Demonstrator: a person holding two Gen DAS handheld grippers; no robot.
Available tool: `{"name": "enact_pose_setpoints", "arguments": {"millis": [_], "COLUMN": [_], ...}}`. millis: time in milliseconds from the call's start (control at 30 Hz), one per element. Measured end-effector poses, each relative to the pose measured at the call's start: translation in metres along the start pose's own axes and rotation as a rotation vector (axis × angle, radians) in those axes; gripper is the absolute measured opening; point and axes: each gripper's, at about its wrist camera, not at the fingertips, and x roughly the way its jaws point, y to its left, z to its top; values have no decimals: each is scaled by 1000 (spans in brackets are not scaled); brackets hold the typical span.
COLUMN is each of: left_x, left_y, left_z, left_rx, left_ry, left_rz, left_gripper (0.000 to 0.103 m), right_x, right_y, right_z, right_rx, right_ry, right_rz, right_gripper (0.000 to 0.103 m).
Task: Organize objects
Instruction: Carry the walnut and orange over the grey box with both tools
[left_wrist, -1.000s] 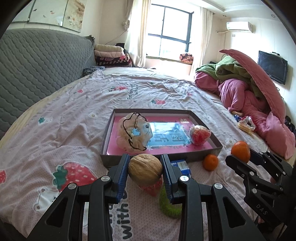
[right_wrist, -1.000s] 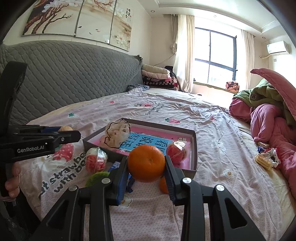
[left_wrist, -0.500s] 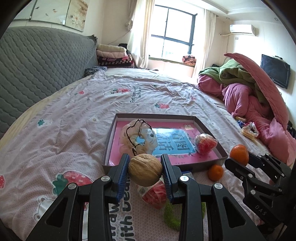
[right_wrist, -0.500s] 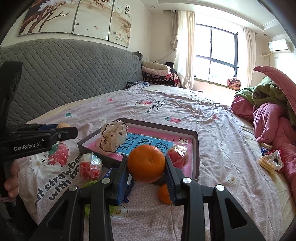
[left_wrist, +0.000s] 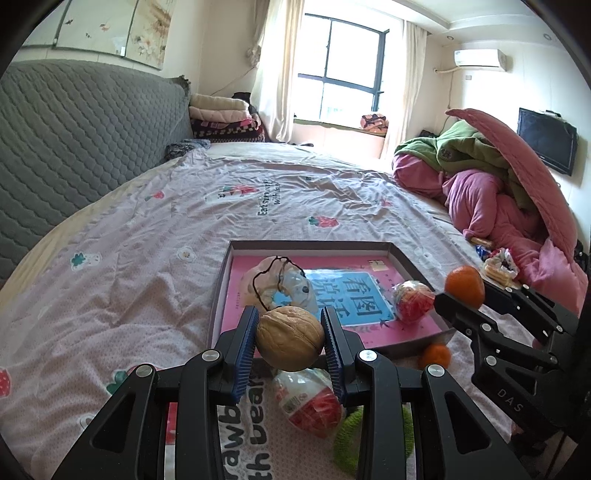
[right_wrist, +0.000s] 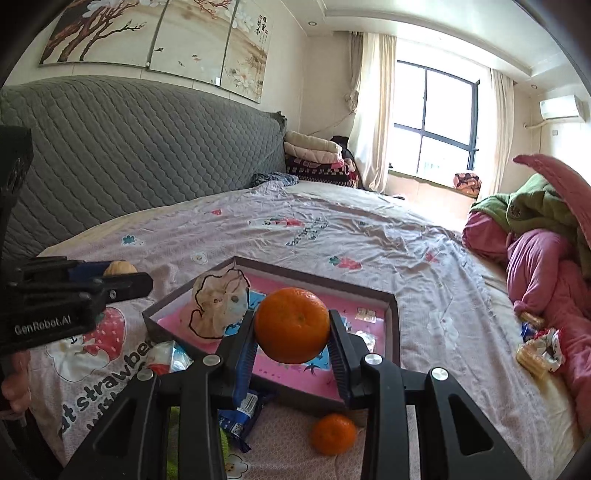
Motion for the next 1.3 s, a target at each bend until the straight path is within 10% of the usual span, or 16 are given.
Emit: {"name": "enact_pose_setpoints", "arguments": {"millis": [1300], "left_x": [63], "left_y": [42], "left_z": [40], "left_rx": [10], "left_ry": [29], "left_rz": [55], "left_gripper": [35], "right_x": [37], "right_y": [-12], "right_z": [29], "right_rx": [-32], "right_ry": [-39], "right_rz": [14], "right_gripper": [37]}}
